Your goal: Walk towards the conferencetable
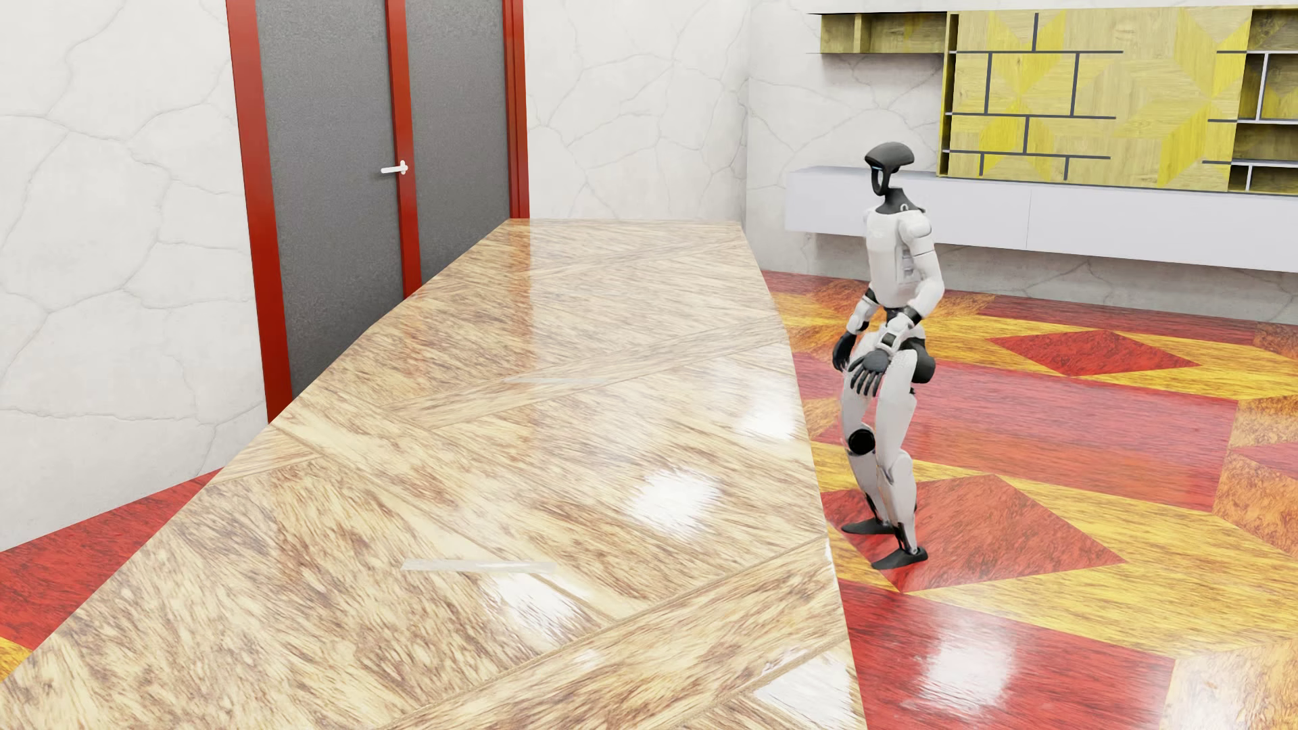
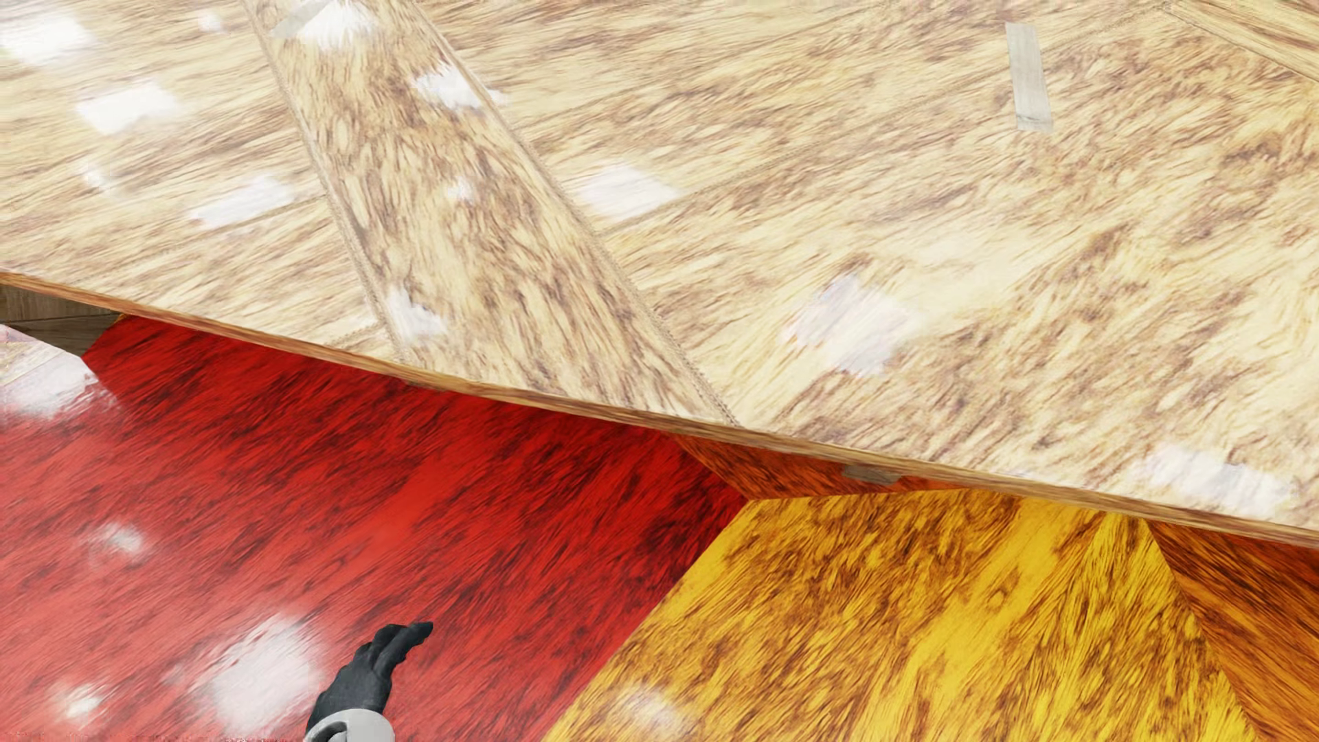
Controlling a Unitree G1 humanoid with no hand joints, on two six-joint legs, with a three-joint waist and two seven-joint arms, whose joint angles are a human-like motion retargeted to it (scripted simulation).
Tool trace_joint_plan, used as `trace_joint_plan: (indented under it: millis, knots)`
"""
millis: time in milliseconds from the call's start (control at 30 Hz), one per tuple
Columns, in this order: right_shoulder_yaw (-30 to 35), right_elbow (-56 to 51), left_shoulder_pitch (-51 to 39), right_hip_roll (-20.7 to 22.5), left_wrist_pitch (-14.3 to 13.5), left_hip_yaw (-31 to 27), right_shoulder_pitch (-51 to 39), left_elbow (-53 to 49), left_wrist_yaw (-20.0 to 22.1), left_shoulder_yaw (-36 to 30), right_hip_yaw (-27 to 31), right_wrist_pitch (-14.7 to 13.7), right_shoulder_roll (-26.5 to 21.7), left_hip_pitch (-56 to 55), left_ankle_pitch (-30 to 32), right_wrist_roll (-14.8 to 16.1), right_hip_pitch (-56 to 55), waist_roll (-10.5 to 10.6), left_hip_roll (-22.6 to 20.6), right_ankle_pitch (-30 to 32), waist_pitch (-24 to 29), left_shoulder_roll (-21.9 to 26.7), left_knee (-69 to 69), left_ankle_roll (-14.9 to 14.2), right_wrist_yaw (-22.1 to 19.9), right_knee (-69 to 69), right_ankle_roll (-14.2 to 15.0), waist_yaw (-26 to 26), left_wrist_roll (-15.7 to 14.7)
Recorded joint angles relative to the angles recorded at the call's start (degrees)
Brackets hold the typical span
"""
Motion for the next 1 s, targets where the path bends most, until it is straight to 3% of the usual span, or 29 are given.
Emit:
trace_joint_plan:
  millis: [67, 133, 167, 233, 300, 367, 400, 433, 500, 600, 667, 700, 767, 800, 833, 900, 933, 967, 1000]
  knots:
    - [3.59, 1.02, 0.58, 1.07, -0.44, -1.27, -0.78, -1.42, -0.94, -0.33, -0.54, -0.07, -1.30, -3.65, -0.67, -1.81, 3.07, 0.15, 0.61, 0.10, 0.19, -0.26, 7.20, -0.73, 0.56, -5.83, 1.10, 0.30, 2.46]
    - [7.32, 0.88, 1.05, 1.56, -0.24, -4.04, -1.58, -0.23, -4.84, -2.75, -1.39, -0.94, -3.24, -9.01, -0.99, -2.70, 4.17, 0.65, 2.05, 0.62, 0.60, 0.40, 17.58, -7.75, 0.86, -7.21, 2.02, 0.60, 8.00]
    - [8.49, 0.63, 1.63, 1.78, 0.24, -4.71, -2.18, 1.17, -6.91, -3.45, -1.19, -1.09, -4.20, -10.95, -0.72, -2.47, 4.50, 0.88, 3.66, 0.91, 0.68, 0.24, 21.42, -8.80, 0.54, -7.62, 2.37, 0.65, 10.04]
    - [8.79, -0.60, 3.18, 2.21, 1.92, 0.28, -3.29, 5.16, -10.23, -3.37, 0.28, -0.82, -5.29, -11.64, 0.17, -0.89, 5.04, 1.21, 11.86, 1.95, 0.54, -1.17, 22.43, -3.78, -0.69, -8.97, 3.10, 0.70, 11.34]
    - [7.37, -2.82, 4.86, 2.43, 3.76, 4.94, -3.33, 9.21, -12.47, -2.91, 2.29, -1.35, -5.26, -9.38, 4.01, 1.81, 5.59, 1.28, 18.98, 2.76, 0.31, -2.22, 15.67, -2.00, -2.62, -10.04, 4.01, 1.05, 11.49]
    - [5.64, -4.46, 5.67, 2.19, 4.92, 4.00, -2.54, 13.57, -13.87, -3.95, 4.30, -2.97, -4.69, -6.40, 8.47, 3.49, 6.65, 1.31, 20.77, 3.34, 0.11, -2.67, 6.41, 0.13, -3.98, -11.09, 5.20, 1.41, 11.33]
    - [5.34, -4.76, 5.98, 1.70, 5.02, 1.78, -2.10, 15.40, -14.77, -4.63, 5.14, -3.42, -4.65, -4.83, 11.39, 3.93, 7.18, 1.36, 20.25, 3.42, 0.01, -2.66, 2.42, -1.24, -4.13, -11.32, 5.96, 1.52, 11.04]
    - [5.24, -4.70, 6.19, 0.88, 5.05, 0.48, -1.73, 16.78, -15.60, -5.18, 5.85, -3.46, -4.81, -3.01, 13.04, 3.96, 7.59, 1.50, 19.45, 3.44, -0.11, -2.73, 0.03, -5.94, -3.94, -11.31, 6.93, 1.53, 10.63]
    - [5.15, -3.95, 6.14, -1.81, 5.36, 2.71, -1.24, 18.00, -15.39, -5.74, 7.28, -2.42, -5.44, 0.11, 8.59, 3.60, 7.86, 1.85, 17.82, 3.60, -0.25, -3.69, -1.14, -10.03, -3.53, -10.36, 9.23, 1.43, 9.87]
    - [3.64, -2.73, 4.80, -8.28, 4.46, 5.92, 0.08, 18.13, -11.59, -6.99, 9.34, -0.48, -6.00, 1.82, 4.20, 3.99, 6.23, 1.21, 12.10, 5.33, -0.15, -5.31, 0.05, -6.47, -3.22, -6.63, 10.73, 1.44, 8.81]
    - [3.67, -1.76, 2.84, -12.31, 3.82, 7.50, 0.31, 17.64, -10.60, -9.34, 10.05, 0.92, -4.63, 2.73, 2.52, 3.11, 4.62, 0.33, 8.02, 8.12, -0.11, -5.43, -0.16, -4.52, -2.08, -3.96, 9.22, 1.19, 8.52]
    - [3.78, -1.52, 1.61, -14.22, 3.61, 8.39, 0.43, 17.44, -10.39, -10.28, 9.60, 1.14, -4.16, 3.49, 2.19, 2.36, 3.78, -0.07, 6.19, 9.49, -0.10, -5.30, -0.91, -3.56, -1.16, -2.98, 6.86, 1.07, 8.22]
    - [3.25, -0.90, -0.40, -18.06, 3.80, 10.15, 0.29, 16.87, -9.16, -10.94, 2.65, 1.51, -2.97, 4.89, 1.87, 1.37, 2.79, -0.79, 3.52, 12.73, -0.14, -4.98, -2.61, -1.95, -0.69, -1.47, 0.26, 0.97, 6.98]
    - [2.53, -0.79, -1.52, -18.51, 3.95, 10.71, 0.56, 17.05, -8.35, -11.11, 0.14, 1.27, -2.73, 5.12, 1.53, 1.20, 2.39, -1.03, 2.69, 12.09, -0.16, -4.74, -2.67, -1.31, -0.91, -0.42, -1.27, 0.75, 6.19]
    - [1.98, -0.64, -2.38, -16.90, 3.95, 11.00, 0.50, 17.12, -7.78, -11.45, 1.42, 1.15, -2.32, 5.07, 1.04, 0.96, 1.35, -1.10, 2.26, 10.46, -0.15, -4.31, -2.20, -0.73, -1.49, 1.39, 1.57, 0.37, 5.57]
    - [1.29, -0.53, -3.56, -10.53, 3.70, 11.56, 0.12, 16.90, -7.55, -12.35, 7.46, 0.94, -1.88, 4.89, 0.06, 0.33, -0.73, -0.96, 2.02, 5.84, -0.21, -2.98, -1.07, 0.18, -2.10, 4.60, 10.77, -0.10, 4.59]
    - [1.17, -0.50, -3.81, -6.45, 3.63, 12.03, -0.10, 16.64, -7.39, -12.56, 11.18, 0.81, -1.91, 5.04, -0.27, 0.15, -1.25, -0.84, 2.03, 3.87, -0.32, -2.32, -0.92, 0.58, -1.46, 5.09, 13.08, -0.12, 4.10]
    - [1.19, -0.45, -3.82, -4.56, 3.66, 12.79, -0.33, 16.34, -7.05, -12.47, 11.09, 0.66, -2.10, 5.35, -0.52, 0.07, -1.11, -0.78, 2.09, 2.53, -0.49, -1.84, -0.98, 0.95, -0.42, 4.86, 12.35, 0.12, 3.52]
    - [1.32, -0.36, -3.68, -4.96, 3.79, 13.63, -0.59, 16.09, -6.61, -12.16, 6.91, 0.57, -2.33, 5.82, -0.59, -0.02, -0.03, -0.83, 2.11, 1.75, -0.73, -1.52, -1.39, 1.26, 0.46, 3.31, 10.03, 0.47, 2.86]
